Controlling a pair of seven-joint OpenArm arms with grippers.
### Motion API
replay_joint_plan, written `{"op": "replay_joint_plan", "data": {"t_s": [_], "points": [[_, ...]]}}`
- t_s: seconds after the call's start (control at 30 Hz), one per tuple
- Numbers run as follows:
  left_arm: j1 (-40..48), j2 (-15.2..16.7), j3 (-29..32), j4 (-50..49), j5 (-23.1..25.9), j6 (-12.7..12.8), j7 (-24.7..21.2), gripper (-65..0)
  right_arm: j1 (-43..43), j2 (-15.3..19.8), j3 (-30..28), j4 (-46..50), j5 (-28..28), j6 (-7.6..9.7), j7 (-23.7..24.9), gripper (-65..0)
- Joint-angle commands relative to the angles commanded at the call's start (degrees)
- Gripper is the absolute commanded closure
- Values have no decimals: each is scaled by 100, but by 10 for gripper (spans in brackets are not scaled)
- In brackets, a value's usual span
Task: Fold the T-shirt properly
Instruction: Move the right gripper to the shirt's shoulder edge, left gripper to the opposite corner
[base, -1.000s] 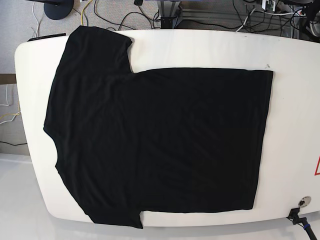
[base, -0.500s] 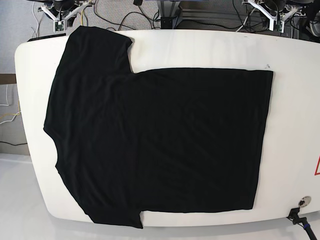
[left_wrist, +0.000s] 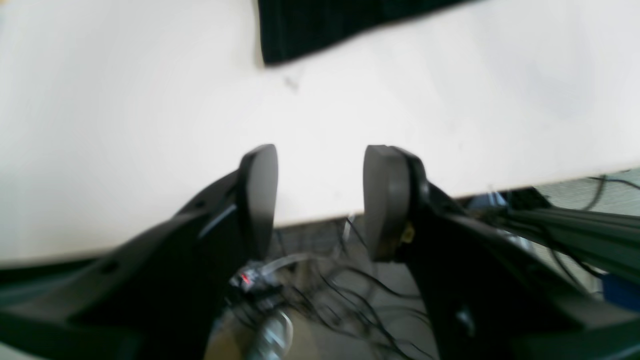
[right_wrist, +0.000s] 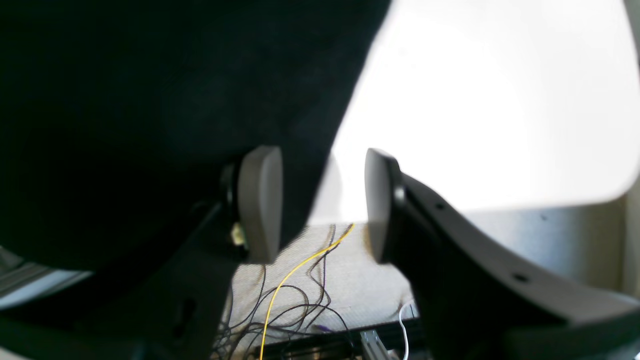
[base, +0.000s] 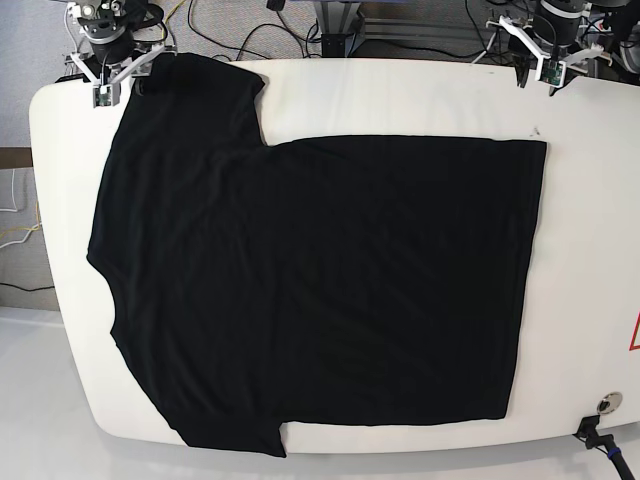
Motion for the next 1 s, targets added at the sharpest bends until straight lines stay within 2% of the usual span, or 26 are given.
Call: {"op": "replay_joint_plan", "data": {"t_s": [0.17,0.2,0.57,1.0], "points": [[-57,-13,-33,-43,92,-40,-113,-291,138,-14,74,53,24,92,-204,-287],[-12,32,-24,27,3,-41,-25,-271,102,-26,104,-100,31,77,-135,-276],[-166,31,-18,17,9,-39,-29,-270,530,-17,378,-820,130,246,-847,-274],[-415,24,-42,-85,-63,-26,1,-269,1173,-13,264,-1485,112,271,-948,-274]]}}
